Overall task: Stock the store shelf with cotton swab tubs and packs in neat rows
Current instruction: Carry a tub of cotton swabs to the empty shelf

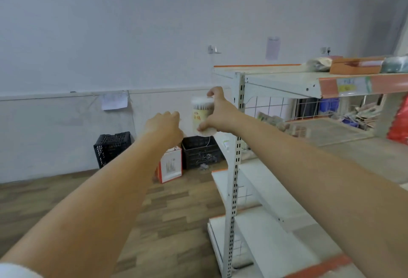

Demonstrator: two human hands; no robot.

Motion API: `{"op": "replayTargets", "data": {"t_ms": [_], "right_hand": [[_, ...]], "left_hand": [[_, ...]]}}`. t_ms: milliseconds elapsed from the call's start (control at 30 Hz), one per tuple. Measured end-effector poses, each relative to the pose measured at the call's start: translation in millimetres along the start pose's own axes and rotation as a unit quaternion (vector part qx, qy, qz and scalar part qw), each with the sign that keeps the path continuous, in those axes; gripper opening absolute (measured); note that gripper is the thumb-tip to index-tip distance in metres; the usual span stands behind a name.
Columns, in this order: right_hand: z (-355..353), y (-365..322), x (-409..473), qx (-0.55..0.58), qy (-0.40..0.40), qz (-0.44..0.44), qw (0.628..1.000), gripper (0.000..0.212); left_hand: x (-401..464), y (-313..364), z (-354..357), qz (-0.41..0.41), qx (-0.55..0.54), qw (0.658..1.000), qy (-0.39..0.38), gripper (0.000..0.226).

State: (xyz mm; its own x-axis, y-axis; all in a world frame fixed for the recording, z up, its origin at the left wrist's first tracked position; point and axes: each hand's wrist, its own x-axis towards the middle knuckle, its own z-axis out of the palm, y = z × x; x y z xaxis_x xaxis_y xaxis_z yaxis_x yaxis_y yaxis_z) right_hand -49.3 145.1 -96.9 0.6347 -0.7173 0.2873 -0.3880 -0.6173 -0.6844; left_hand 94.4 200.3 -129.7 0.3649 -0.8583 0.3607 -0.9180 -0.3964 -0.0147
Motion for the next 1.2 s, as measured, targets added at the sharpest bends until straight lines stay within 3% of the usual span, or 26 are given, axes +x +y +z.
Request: {"op": "replayTargets", "data": {"t_ms": [233, 567, 867, 1200], "right_hand": [[49, 2, -9, 0.02, -0.02, -0.019, 0.999, 0.077], [86, 11, 56, 0.043, -0.037, -0.039, 0.998, 0.076], [129, 55, 186, 0.076, -0.051, -0.051, 0.995, 0.078], [166, 96, 359, 0.078, -0.062, -0.055, 0.993, 0.08]], "left_hand": [[-23, -41, 26, 0.013, -0.001, 0.999, -0.031, 0.029], [8, -88, 56, 0.01, 0.007, 0.999, -0.037, 0.011], [123, -123, 105, -0.012, 0.014, 0.999, -0.048, 0.023], [273, -177, 164, -0.028, -0.012, 0.998, -0.061, 0.012]]}}
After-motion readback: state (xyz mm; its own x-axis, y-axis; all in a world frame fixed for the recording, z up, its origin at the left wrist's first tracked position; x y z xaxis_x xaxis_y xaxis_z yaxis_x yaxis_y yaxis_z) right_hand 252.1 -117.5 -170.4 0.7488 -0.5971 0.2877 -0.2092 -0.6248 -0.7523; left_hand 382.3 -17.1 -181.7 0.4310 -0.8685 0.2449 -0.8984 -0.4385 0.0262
